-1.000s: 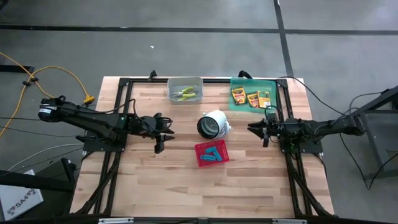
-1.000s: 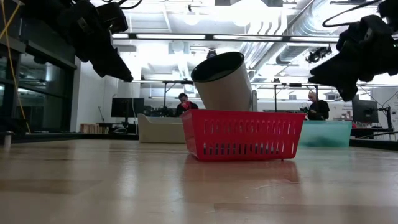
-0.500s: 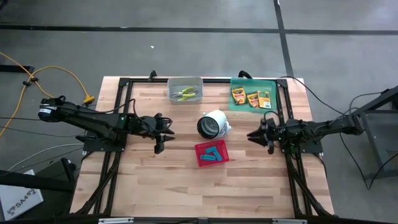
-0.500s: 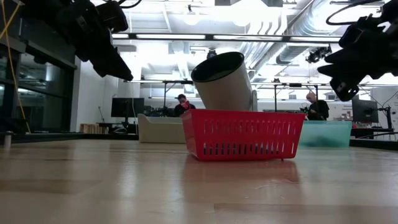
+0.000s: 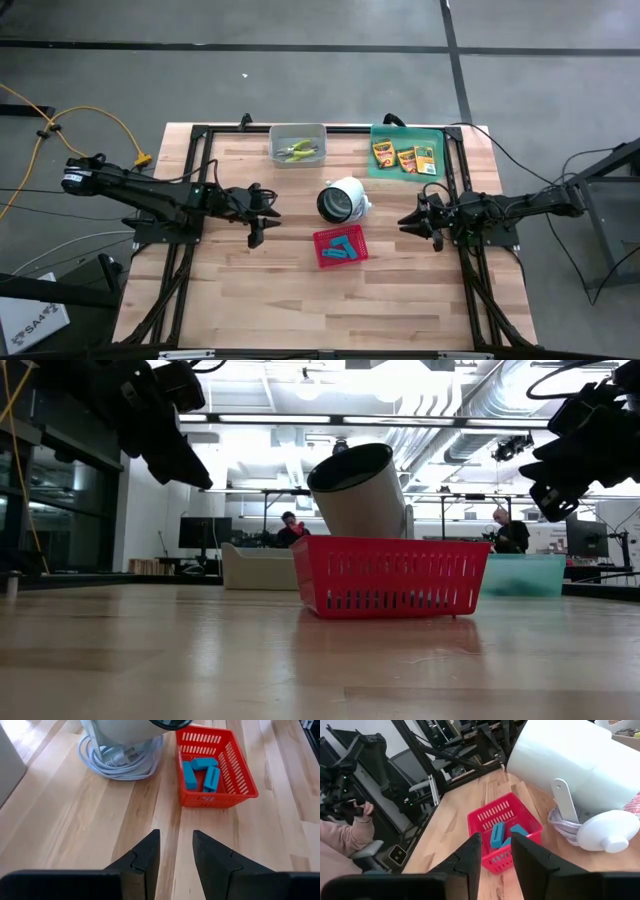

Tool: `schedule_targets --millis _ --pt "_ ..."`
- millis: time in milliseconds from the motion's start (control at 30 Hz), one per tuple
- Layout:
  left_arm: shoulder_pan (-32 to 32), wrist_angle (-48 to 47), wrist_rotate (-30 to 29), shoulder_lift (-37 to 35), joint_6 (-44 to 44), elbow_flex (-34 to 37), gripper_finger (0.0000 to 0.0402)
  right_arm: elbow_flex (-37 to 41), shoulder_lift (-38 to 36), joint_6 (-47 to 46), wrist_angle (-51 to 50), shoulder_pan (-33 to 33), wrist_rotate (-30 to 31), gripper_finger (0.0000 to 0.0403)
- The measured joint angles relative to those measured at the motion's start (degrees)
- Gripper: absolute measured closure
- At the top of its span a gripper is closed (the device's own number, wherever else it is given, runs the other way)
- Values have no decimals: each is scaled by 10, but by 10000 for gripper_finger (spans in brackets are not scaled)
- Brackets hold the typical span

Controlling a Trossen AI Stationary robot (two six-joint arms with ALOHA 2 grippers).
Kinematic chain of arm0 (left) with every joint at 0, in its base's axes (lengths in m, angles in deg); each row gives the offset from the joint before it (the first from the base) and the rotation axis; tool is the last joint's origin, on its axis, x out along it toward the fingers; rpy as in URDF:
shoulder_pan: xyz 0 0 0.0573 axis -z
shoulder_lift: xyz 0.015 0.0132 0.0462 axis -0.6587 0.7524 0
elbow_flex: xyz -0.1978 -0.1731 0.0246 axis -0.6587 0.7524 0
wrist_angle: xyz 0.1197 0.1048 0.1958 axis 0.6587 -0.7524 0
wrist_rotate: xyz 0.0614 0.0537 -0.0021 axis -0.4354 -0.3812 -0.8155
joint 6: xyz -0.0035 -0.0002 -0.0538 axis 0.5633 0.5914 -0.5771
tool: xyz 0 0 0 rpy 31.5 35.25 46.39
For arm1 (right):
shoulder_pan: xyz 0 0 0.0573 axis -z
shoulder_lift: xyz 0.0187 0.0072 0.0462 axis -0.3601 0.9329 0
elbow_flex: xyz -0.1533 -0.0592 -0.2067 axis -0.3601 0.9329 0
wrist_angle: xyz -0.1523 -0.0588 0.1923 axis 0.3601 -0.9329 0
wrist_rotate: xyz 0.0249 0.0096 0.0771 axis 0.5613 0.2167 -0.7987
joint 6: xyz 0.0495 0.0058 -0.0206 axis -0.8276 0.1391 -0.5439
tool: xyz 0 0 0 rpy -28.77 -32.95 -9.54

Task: Pick & Place School Supplies
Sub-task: Return to Home Position

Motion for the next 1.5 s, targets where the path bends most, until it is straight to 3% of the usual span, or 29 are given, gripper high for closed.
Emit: schedule_targets --millis 500,800,1000,1167,1500 --pt "9 -1 0 0 12 0 291 0 0 -24 0 0 -2 306" --pt "9 -1 51 0 42 0 291 1 0 -24 0 0 -2 306" --pt "9 -25 56 -18 60 0 291 1 0 -24 0 0 -2 306" --pt "-6 -79 55 -93 56 11 291 1 0 -24 2 0 -2 306" --pt "-14 -80 55 -327 44 127 291 1 0 -24 2 0 -2 306"
